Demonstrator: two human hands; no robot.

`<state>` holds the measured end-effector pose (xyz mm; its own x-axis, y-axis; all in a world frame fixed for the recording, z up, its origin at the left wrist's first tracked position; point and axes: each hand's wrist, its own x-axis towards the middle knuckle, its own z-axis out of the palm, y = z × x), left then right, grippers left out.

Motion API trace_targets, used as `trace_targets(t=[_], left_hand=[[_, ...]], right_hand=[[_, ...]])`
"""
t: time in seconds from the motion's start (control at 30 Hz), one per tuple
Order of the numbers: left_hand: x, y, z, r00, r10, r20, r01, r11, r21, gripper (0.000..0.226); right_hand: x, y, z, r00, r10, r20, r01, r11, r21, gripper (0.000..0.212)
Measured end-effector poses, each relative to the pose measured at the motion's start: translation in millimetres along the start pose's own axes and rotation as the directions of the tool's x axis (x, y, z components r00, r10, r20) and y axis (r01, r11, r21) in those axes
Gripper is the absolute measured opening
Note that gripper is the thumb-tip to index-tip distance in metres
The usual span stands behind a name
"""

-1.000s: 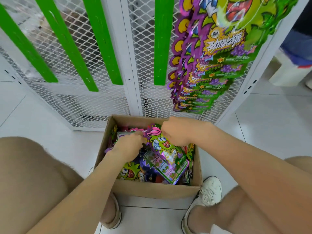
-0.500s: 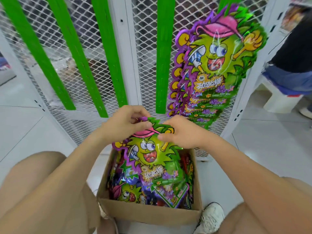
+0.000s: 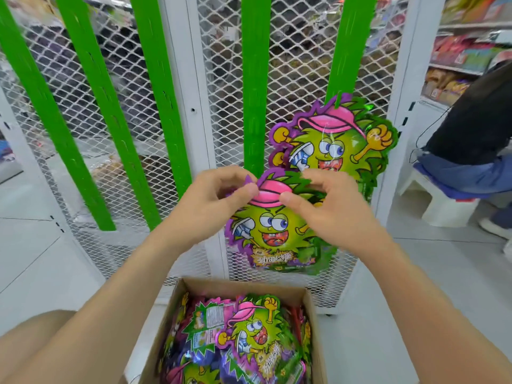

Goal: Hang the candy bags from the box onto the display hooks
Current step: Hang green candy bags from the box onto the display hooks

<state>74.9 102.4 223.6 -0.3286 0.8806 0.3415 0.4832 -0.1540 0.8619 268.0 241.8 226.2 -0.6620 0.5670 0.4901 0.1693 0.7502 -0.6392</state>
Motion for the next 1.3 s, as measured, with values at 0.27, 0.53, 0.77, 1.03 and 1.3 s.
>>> trace_targets(t=[0.27, 0.53, 0.77, 1.03, 1.3], left_hand=[[75, 77, 30, 0.969, 0.219, -0.114, -0.197, 0.964, 0.176, 0.016], [144, 124, 50, 0.958, 0.21, -0.196, -0.176, 0.968, 0.178, 0.061], [158, 128, 56, 0.966, 0.158, -0.206, -0.12, 0.975, 0.184, 0.054], [166, 132, 47, 0.993, 0.081, -0.084, -0.076, 0.995, 0.061, 0.025], [162, 132, 37, 0.997, 0.064, -0.042, -0.063, 0.997, 0.034, 0.024]], right_hand=[[41, -26, -79, 0.962, -0.02, -0.272, -0.045, 0.971, -0.233, 0.023], [80, -12, -101, 0.835, 0.008, -0.55, -0.13, 0.975, -0.183, 0.031], [102, -8, -98, 0.756, -0.003, -0.655, -0.142, 0.975, -0.168, 0.029], [105, -14, -99, 0.74, -0.038, -0.671, -0.164, 0.958, -0.235, 0.025], [108, -18, -95, 0.826, 0.047, -0.562, -0.114, 0.99, -0.085, 0.032]])
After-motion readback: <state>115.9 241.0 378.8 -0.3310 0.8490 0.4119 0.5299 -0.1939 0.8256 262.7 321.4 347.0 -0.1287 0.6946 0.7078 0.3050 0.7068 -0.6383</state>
